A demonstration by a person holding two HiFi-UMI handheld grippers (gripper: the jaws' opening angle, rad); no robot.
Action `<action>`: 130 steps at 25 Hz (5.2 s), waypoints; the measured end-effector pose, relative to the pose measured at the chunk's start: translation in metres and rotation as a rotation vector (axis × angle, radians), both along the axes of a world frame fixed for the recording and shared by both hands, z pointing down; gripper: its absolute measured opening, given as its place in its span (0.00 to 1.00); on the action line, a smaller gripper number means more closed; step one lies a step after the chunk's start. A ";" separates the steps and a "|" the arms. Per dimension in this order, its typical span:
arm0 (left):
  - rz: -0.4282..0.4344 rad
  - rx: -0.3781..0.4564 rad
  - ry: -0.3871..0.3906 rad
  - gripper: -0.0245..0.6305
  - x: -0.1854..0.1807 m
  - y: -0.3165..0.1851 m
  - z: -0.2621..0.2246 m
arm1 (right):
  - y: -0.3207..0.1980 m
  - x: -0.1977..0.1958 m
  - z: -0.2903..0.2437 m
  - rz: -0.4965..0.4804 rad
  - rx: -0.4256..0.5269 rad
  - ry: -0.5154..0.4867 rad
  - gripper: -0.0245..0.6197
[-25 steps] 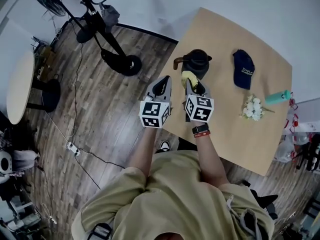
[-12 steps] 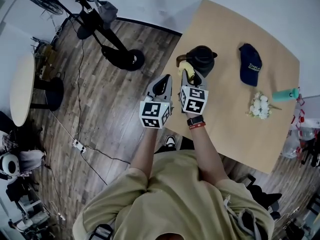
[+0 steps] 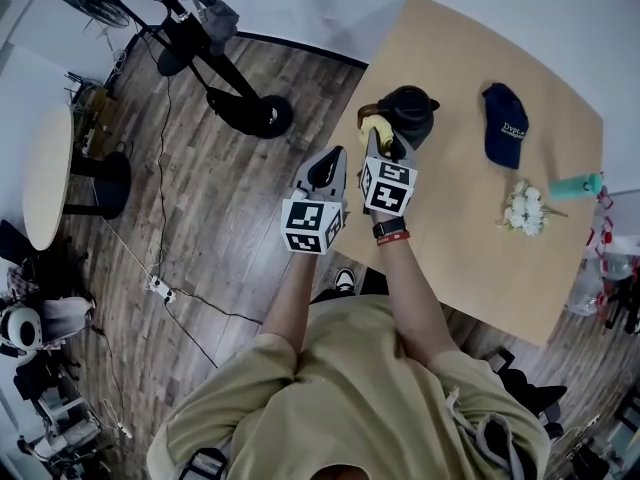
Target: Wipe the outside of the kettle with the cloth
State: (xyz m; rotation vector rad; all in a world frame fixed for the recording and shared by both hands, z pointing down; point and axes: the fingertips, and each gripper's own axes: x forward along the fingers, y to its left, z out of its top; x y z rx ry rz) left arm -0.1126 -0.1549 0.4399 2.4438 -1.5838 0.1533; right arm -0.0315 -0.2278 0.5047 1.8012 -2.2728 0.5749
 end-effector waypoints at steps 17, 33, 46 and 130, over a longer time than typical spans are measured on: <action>-0.018 -0.011 -0.007 0.07 0.002 0.002 0.003 | 0.004 0.013 0.003 -0.026 -0.002 -0.003 0.25; 0.015 -0.029 -0.013 0.07 0.021 0.001 0.015 | 0.015 0.033 0.008 -0.023 -0.009 -0.032 0.25; 0.070 -0.033 -0.016 0.07 0.052 0.000 0.021 | 0.025 0.067 0.005 0.008 0.003 -0.042 0.25; -0.005 -0.072 -0.029 0.07 0.001 -0.005 0.034 | 0.021 0.016 0.040 -0.055 -0.044 -0.040 0.24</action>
